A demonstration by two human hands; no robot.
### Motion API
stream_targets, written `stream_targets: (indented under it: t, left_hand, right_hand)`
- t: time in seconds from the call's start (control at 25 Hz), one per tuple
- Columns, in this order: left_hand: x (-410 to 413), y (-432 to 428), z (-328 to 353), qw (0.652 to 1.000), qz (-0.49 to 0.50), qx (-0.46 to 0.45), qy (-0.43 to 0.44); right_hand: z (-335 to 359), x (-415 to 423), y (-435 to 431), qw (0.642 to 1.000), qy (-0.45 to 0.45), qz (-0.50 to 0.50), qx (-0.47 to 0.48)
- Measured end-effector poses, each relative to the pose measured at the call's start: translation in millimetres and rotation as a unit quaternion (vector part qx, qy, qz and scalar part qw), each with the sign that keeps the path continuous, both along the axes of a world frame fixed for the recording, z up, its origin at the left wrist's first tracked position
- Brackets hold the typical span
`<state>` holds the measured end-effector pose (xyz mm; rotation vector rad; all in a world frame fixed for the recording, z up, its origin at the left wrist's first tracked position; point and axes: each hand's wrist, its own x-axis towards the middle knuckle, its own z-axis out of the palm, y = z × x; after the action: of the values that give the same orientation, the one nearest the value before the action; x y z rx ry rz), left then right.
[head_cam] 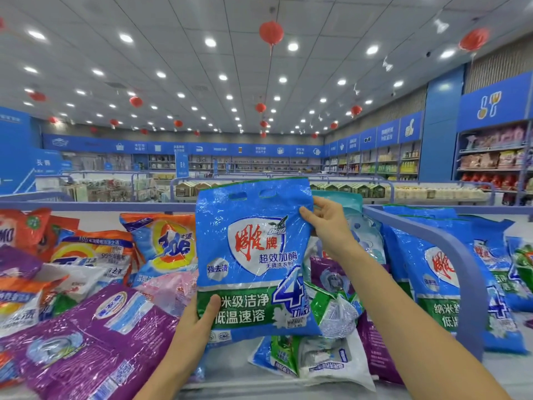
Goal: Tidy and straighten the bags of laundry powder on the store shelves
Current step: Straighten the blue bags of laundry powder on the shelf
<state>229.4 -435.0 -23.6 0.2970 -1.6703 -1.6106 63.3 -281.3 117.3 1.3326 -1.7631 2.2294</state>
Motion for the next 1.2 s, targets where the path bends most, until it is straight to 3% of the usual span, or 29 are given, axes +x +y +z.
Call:
stream_targets:
  t: [0.12,0.24,0.32,0.52,0.64,0.84,0.92,1.0,1.04,1.12,1.2]
  left_hand:
    - [1.2,0.4,1.6,1.0,0.017,-0.008,0.019]
    - [1.3,2.5,3.6,0.999,0.041,0.012,0.033]
    - [0.8,6.6,5.3,0.998,0.034,0.025,0.04]
    - [-2.1,6.5,0.7,0.998,0.04,0.035,0.045]
    - [-6.0,5.8,-0.3,0.996,0.023,0.072,0.05]
    - [-6.2,5.0,0.5,0.993,0.02,0.1,0.055]
    - [-5.6,5.1,0.2,0.994,0.023,0.09,0.053]
    - [-4.9,6.2,1.7,0.996,0.03,0.071,0.048]
    - [-5.1,6.4,1.2,0.996,0.031,0.069,0.049]
    - [-5.4,6.7,1.5,0.996,0.03,0.068,0.044]
    - [-5.6,7.2,2.8,0.998,0.036,0.049,0.03]
  right_hand:
    - [-17.1,1.7,-1.7,0.997,-0.076,-0.009,-0.009]
    - [-56.1,21.8,6.1,0.982,-0.13,0.03,0.133]
    - [-81.6,40.5,5.6,0.976,-0.129,0.033,0.17]
    - [-102.2,45.5,-11.0,0.994,-0.083,-0.062,0.045]
    - [-105.0,40.1,-12.4,0.992,-0.104,-0.069,-0.022]
    - [-96.4,37.2,-9.0,0.99,-0.136,-0.034,0.012]
    - [-67.8,35.3,-3.0,0.994,-0.056,-0.089,-0.006]
    - [-25.5,37.2,-4.3,0.977,0.111,-0.18,-0.034]
    - [-5.4,38.5,-11.6,0.949,0.213,-0.232,-0.014]
    - [27.4,42.4,-34.6,0.86,0.388,-0.321,0.083]
    - [51.7,47.4,-59.9,0.794,0.478,-0.308,0.214]
